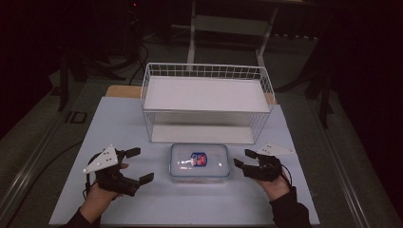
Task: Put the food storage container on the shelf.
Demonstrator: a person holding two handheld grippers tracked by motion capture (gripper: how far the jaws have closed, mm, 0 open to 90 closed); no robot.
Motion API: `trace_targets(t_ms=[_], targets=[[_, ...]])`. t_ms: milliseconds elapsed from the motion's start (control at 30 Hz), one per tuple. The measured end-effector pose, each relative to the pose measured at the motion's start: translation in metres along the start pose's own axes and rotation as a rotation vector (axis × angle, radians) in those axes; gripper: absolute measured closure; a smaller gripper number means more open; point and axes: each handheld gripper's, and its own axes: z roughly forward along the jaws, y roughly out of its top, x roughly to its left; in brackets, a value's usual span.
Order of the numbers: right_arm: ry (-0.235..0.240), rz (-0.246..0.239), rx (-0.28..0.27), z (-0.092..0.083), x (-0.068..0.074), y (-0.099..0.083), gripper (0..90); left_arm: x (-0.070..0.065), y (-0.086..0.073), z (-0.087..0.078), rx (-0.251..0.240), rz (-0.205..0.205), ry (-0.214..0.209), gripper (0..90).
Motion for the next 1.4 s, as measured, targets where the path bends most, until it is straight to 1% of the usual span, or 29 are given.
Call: trace_targets(t_ms=[33, 100, 133, 200, 300, 333, 400, 433, 500, 533, 567, 600, 633, 667, 700, 767, 833, 900, 967, 1000, 1033, 1100, 1167, 1200, 1233, 1267, 1300, 1367, 1400], targets=[[0.018, -0.002, -0.008, -0.001, 0.001, 0.001, 25.6, 0.0, 0.004, 0.002, 0.005, -0.001, -0.006, 0.0], [0.025, -0.025, -0.039, -0.005, 0.005, 0.003, 17.9, -0.001, 0.009, 0.005, 0.02, 0.012, 0.0, 0.0], [0.038, -0.025, -0.056, -0.008, 0.007, 0.005, 14.1, -0.001, 0.012, 0.006, 0.028, 0.014, 0.003, 0.0], [0.04, -0.033, -0.09, -0.013, 0.011, 0.008, 13.2, 0.0, 0.018, 0.009, 0.038, 0.002, -0.004, 0.0], [0.003, -0.079, -0.125, -0.019, 0.018, 0.012, 12.0, 0.001, 0.026, 0.014, 0.047, -0.019, 0.005, 0.0], [-0.002, -0.081, -0.142, -0.02, 0.019, 0.014, 12.1, 0.002, 0.029, 0.016, 0.055, -0.027, 0.008, 0.0], [-0.032, -0.088, -0.178, -0.023, 0.023, 0.016, 13.3, 0.002, 0.032, 0.02, 0.071, -0.048, 0.011, 0.0], [-0.04, -0.091, -0.203, -0.025, 0.024, 0.017, 16.4, 0.003, 0.033, 0.024, 0.076, -0.061, 0.014, 0.0], [-0.008, -0.076, -0.182, -0.026, 0.025, 0.02, 15.1, 0.005, 0.034, 0.029, 0.095, -0.088, 0.014, 0.0], [0.014, -0.067, -0.183, -0.025, 0.025, 0.021, 18.8, 0.006, 0.034, 0.033, 0.111, -0.111, 0.017, 0.0], [0.019, -0.049, -0.172, -0.024, 0.025, 0.022, 20.1, 0.008, 0.033, 0.037, 0.12, -0.134, 0.007, 0.0], [0.021, -0.05, -0.17, -0.021, 0.025, 0.022, 20.1, 0.009, 0.032, 0.041, 0.132, -0.16, 0.006, 0.0], [0.008, -0.059, -0.167, -0.019, 0.025, 0.022, 20.1, 0.009, 0.031, 0.046, 0.157, -0.17, 0.03, 0.0], [-0.002, -0.066, -0.164, -0.017, 0.025, 0.022, 20.1, 0.008, 0.03, 0.05, 0.192, -0.161, 0.064, 0.0], [0.012, -0.063, -0.156, -0.015, 0.025, 0.022, 20.2, 0.007, 0.03, 0.054, 0.23, -0.152, 0.075, 0.0], [0.042, -0.04, -0.127, -0.012, 0.025, 0.022, 20.6, 0.009, 0.027, 0.061, 0.275, -0.2, 0.05, 0.1], [0.034, -0.033, -0.11, -0.009, 0.025, 0.019, 20.6, 0.013, 0.024, 0.066, 0.307, -0.258, 0.024, 0.1], [0.041, -0.021, -0.093, -0.007, 0.023, 0.017, 18.2, 0.022, 0.018, 0.071, 0.321, -0.342, -0.014, 0.1], [0.044, 0.003, -0.082, -0.003, 0.021, 0.015, 12.3, 0.032, 0.01, 0.075, 0.333, -0.437, -0.029, 0.1], [0.04, 0.013, -0.075, -0.002, 0.021, 0.014, 11.3, 0.036, 0.007, 0.077, 0.333, -0.484, -0.037, 0.1], [0.024, 0.022, -0.077, 0.0, 0.021, 0.014, 10.6, 0.04, 0.003, 0.08, 0.34, -0.521, -0.041, 0.1], [0.029, 0.033, -0.07, 0.003, 0.021, 0.014, 10.5, 0.047, -0.004, 0.084, 0.349, -0.6, -0.056, 0.1], [0.025, 0.04, -0.069, 0.003, 0.021, 0.014, 10.5, 0.047, -0.004, 0.084, 0.349, -0.6, -0.056, 0.1], [0.036, 0.05, -0.055, 0.006, 0.021, 0.015, 10.5, 0.056, -0.012, 0.088, 0.374, -0.683, -0.047, 0.2], [0.033, 0.052, -0.053, 0.007, 0.021, 0.015, 10.5, 0.058, -0.014, 0.089, 0.381, -0.71, -0.043, 0.9], [0.04, 0.051, -0.051, 0.008, 0.022, 0.015, 10.5, 0.058, -0.014, 0.089, 0.381, -0.71, -0.043, 1.8], [0.04, 0.05, -0.049, 0.008, 0.022, 0.015, 10.6, 0.064, -0.018, 0.091, 0.401, -0.753, -0.06, 3.3], [0.042, 0.05, -0.049, 0.009, 0.023, 0.014, 10.6, 0.064, -0.018, 0.091, 0.401, -0.753, -0.06, 4.9], [0.042, 0.05, -0.049, 0.009, 0.023, 0.014, 10.6, 0.068, -0.022, 0.094, 0.405, -0.796, -0.075, 4.9]])
